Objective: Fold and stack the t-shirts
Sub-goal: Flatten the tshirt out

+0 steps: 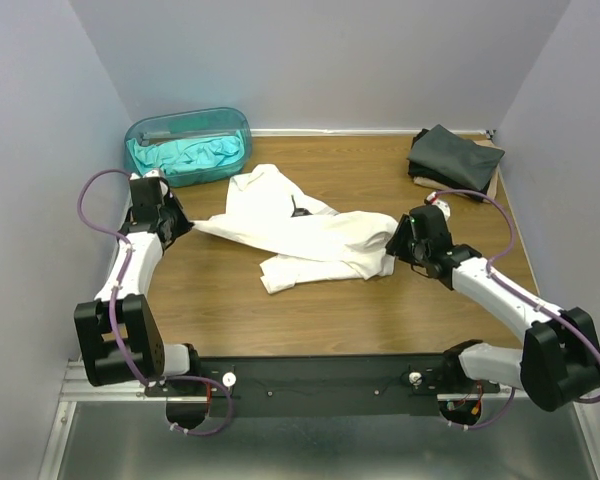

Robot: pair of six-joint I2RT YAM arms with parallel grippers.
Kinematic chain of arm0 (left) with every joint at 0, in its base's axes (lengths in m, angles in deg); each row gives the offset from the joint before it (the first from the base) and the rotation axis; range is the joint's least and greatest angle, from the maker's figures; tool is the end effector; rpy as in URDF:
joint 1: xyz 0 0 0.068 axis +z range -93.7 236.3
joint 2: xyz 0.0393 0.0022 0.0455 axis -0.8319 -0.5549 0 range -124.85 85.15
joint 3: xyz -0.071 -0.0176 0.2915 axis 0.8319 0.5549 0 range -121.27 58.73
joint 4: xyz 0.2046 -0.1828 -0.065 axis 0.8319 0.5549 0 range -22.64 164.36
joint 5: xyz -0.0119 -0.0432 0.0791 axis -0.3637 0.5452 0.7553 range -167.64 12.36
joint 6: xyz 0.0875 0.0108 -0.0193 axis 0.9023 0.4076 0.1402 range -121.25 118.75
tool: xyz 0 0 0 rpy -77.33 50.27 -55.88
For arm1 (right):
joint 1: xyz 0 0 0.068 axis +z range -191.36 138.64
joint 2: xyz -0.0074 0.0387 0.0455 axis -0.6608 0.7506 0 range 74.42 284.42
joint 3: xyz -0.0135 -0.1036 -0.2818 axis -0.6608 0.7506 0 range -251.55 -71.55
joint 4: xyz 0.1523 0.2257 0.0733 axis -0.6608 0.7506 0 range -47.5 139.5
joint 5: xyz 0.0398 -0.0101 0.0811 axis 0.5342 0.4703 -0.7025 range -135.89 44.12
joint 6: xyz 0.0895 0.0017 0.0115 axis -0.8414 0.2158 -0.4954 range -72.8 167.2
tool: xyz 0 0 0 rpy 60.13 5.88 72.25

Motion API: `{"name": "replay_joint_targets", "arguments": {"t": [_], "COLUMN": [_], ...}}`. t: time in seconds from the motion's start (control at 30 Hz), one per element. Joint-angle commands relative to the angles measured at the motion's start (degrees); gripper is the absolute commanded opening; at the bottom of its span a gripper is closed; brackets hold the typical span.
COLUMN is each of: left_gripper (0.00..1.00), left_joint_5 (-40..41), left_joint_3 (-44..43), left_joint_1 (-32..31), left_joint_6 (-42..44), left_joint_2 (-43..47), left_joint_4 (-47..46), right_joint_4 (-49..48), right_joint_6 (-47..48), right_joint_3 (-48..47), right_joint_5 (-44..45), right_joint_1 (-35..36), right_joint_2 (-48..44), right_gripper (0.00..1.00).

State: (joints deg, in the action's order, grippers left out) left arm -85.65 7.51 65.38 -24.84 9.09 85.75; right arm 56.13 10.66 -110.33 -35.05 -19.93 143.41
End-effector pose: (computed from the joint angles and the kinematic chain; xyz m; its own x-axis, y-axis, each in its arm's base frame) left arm 0.3265 0.0408 0.2344 -0.5973 -0.4968 -0.6296 -0.3221 0.8675 -0.3790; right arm 0.2721 0.0905 0.1981 -0.6565 0.3705 -0.6571 0.1969 0.9251 0.3248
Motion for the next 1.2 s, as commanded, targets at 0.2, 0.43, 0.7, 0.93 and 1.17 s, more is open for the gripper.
{"name": "replay_joint_targets", "arguments": {"t": [0.2, 0.43, 0.7, 0.93, 1.17], "left_gripper": [0.0, 0.0, 0.0, 0.0, 0.0], "left_joint_5": [-3.15, -3.85, -4.38, -4.12, -4.56], "left_joint_3": [-1.95, -3.27, -5.56, -5.29, -6.52], "left_joint_1": [1.2, 1.38, 1.47, 1.64, 2.17], "left_joint_6": [1.97, 2.32, 2.59, 2.85, 3.38], "left_joint_2": [-3.31, -5.51, -7.01, -7.71, -8.41], "left_joint_4": [-3.1, -3.1, -2.57, -2.75, -2.66], "right_joint_4": [-0.61, -7.47, -13.1, -16.17, -16.35], "right_joint_6": [1.46, 5.32, 9.9, 14.2, 15.61], "right_joint_3": [-1.82, -2.08, -5.6, -7.18, -7.36], "right_joint_5": [0.33, 2.09, 2.18, 0.86, -0.55], "right_joint_1": [0.02, 0.1, 0.1, 0.1, 0.02], "right_joint_2": [6.68, 12.56, 18.81, 22.05, 21.37], "right_gripper": [0.52, 0.52, 0.5, 0.18, 0.0]}}
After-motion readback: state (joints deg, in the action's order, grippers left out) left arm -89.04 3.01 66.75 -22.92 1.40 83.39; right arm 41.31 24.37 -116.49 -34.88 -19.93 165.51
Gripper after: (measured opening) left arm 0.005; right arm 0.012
